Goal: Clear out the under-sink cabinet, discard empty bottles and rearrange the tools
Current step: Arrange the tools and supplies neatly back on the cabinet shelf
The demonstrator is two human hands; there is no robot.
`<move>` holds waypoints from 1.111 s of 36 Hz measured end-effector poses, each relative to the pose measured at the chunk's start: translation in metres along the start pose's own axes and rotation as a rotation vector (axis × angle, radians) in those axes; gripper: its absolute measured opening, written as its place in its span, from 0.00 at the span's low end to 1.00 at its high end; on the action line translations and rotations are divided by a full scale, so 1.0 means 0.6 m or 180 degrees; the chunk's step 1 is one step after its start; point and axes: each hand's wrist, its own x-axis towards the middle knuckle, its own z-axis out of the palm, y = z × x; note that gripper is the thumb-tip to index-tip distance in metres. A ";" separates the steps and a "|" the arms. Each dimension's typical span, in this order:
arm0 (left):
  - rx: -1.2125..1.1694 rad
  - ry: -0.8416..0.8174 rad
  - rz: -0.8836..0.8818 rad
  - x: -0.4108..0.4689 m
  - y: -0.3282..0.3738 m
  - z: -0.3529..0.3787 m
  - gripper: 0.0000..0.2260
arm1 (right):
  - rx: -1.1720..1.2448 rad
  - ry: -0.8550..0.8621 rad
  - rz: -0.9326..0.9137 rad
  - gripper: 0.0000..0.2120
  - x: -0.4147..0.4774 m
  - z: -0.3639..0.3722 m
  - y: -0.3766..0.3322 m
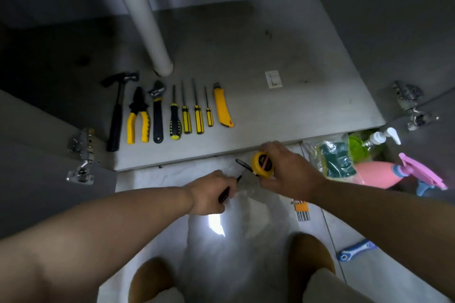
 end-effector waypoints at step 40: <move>-0.0943 0.2431 -0.0053 0.088 0.018 -0.133 0.15 | 0.0610 0.1237 0.1005 0.25 0.308 -0.096 0.015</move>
